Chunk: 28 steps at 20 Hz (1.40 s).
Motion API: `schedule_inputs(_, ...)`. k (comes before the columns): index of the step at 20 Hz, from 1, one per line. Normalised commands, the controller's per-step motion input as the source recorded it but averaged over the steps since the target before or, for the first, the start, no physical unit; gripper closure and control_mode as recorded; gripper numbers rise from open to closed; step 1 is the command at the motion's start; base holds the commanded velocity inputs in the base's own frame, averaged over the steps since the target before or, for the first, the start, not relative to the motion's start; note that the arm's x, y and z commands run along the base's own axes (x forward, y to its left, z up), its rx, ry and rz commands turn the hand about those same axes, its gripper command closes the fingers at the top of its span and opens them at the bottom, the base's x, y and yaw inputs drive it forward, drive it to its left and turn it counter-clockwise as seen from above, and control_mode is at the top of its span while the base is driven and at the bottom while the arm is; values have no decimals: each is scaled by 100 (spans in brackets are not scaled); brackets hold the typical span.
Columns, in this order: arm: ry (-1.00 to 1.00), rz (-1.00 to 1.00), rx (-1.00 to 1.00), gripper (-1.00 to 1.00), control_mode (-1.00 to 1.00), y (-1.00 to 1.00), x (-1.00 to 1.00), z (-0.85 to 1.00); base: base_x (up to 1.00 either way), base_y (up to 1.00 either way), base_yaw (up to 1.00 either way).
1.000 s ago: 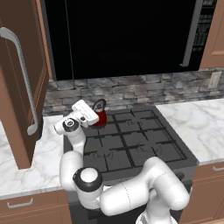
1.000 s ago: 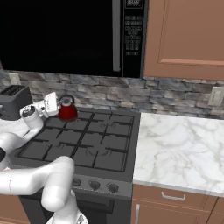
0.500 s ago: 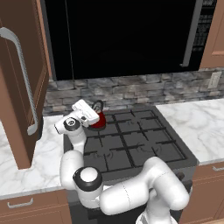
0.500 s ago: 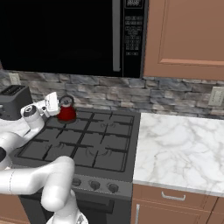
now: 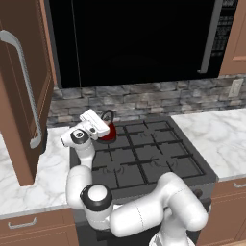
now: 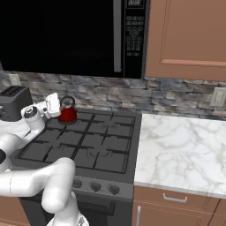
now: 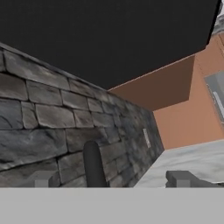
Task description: Pick the kettle from the cabinet and place it on a stove burner. Then pick the pot from the counter and place it on another stove burner. Finally, turn both burners on.
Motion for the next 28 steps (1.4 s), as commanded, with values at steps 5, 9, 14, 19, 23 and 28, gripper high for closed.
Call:
schedule_inputs(5, -3, -1, 0, -100, -100, 26, -1, -2, 0, 0, 0)
schedule_inputs(9, -3, -2, 0, -100, -100, 31, -4, 0, 0, 0, 0)
schedule_inputs(14, -1, -2, 0, -100, -100, 26, -6, 0, 0, 0, 0)
schedule_inputs(19, 0, 0, 0, -100, -100, 12, -19, 0, 0, 0, 0)
schedule_inputs(23, 0, 0, 0, -100, -100, 0, -22, 2, 0, 0, 0)
schedule_inputs(28, 0, 0, 0, -100, -100, 0, -24, 5, 0, 0, 0)
